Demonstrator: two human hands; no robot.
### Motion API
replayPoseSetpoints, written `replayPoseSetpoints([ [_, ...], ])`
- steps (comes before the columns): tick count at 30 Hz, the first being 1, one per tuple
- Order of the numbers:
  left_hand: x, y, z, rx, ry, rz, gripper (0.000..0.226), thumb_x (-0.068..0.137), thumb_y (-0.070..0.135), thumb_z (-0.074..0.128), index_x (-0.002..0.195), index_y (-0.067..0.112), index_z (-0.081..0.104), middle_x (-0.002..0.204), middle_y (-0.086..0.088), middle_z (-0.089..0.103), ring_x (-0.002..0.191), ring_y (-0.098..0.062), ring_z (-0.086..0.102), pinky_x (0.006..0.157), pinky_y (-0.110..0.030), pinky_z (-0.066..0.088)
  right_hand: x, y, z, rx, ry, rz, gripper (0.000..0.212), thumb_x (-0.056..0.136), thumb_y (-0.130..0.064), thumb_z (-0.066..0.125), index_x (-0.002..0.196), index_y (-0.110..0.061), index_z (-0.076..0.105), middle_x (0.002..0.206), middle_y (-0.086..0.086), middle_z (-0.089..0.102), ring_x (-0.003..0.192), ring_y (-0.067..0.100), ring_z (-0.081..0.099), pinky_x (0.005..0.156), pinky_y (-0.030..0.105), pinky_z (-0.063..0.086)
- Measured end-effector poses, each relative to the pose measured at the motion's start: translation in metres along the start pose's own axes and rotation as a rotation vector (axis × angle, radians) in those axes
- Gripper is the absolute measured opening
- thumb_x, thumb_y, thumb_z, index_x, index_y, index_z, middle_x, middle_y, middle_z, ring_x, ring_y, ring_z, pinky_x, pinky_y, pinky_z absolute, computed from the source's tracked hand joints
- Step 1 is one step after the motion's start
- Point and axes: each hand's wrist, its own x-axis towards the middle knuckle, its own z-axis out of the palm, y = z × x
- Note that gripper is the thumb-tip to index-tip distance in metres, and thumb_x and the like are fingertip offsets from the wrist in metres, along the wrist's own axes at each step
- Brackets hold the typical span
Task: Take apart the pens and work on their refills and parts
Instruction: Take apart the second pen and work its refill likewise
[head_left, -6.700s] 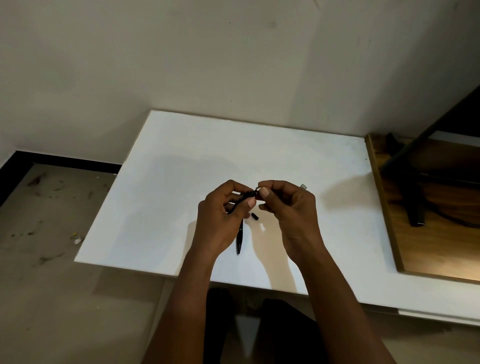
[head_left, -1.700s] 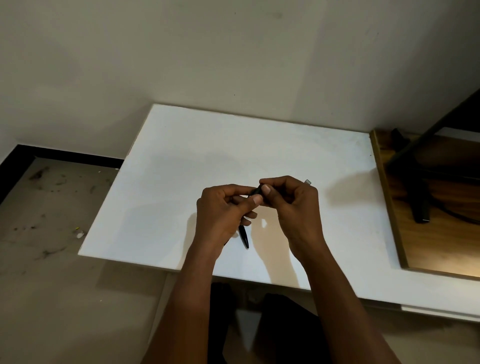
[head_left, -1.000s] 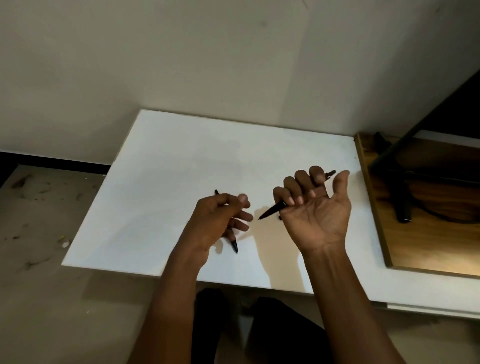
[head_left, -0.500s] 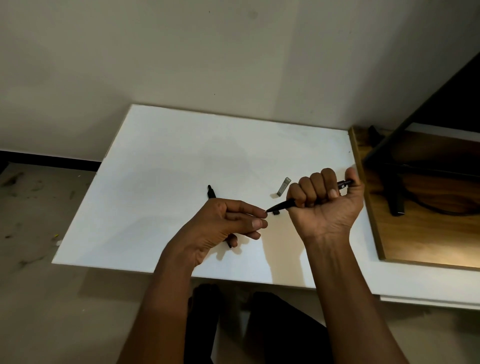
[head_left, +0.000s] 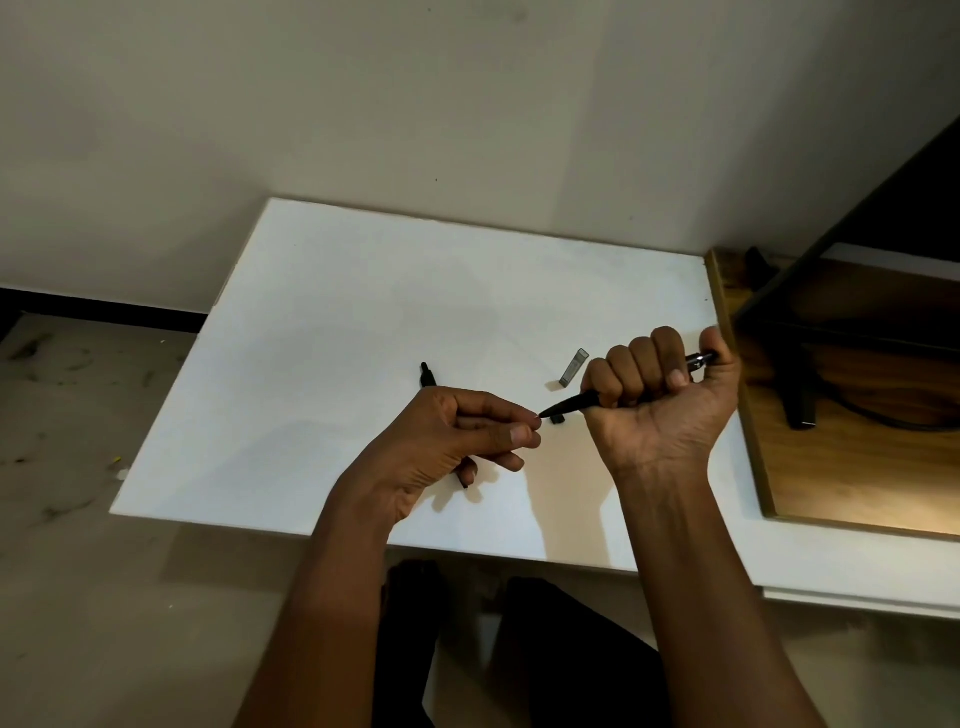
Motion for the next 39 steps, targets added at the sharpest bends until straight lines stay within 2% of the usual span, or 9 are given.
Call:
replayPoseSetpoints([
  [12,-0.0003,0.0002,-0.0006,-0.001,0.002,0.027,0.029,0.07,0.043,0.08,0.096,0.029,0.081,0.098,-0.002,0.08,0.079,-0.014,0.077,0.048,-0.016,0.047,-0.0007,0.0005,0.0028,0.001,-0.014,0.014,0.058,0.098,-0.042,0.031,0.045,-0.017,0.035,0.045,-0.005,0.015,0.041,0.011,0.011,0.038,0.024,0.018],
  [21,-0.0006,0.0005,-0.001,0.03,0.035,0.025,0.012,0.082,0.028,0.079,0.094,0.03,0.081,0.097,-0.002,0.08,0.077,-0.013,0.076,0.048,-0.016,0.046,-0.0013,0.0007,0.0018,0.003,-0.017,0.017,0.058,0.097,-0.044,0.031,0.046,-0.017,0.035,0.045,-0.005,0.015,0.041,0.011,0.012,0.038,0.025,0.019],
  [26,-0.0013,0.002,0.0005,0.018,0.035,0.03,0.024,0.07,0.041,0.08,0.092,0.031,0.081,0.096,-0.001,0.08,0.076,-0.013,0.076,0.048,-0.016,0.045,-0.0015,0.0013,0.0022,-0.003,-0.029,0.022,0.059,0.098,-0.041,0.028,0.045,-0.017,0.036,0.045,-0.005,0.014,0.041,0.011,0.011,0.038,0.024,0.018],
  [39,-0.0007,0.0,-0.0001,0.032,0.031,0.049,0.026,0.07,0.043,0.08,0.093,0.03,0.08,0.095,-0.003,0.08,0.075,-0.013,0.075,0.047,-0.016,0.045,-0.0016,0.002,0.0033,-0.027,-0.043,0.024,0.06,0.098,-0.042,0.029,0.044,-0.016,0.037,0.044,-0.005,0.015,0.041,0.011,0.012,0.038,0.023,0.019],
])
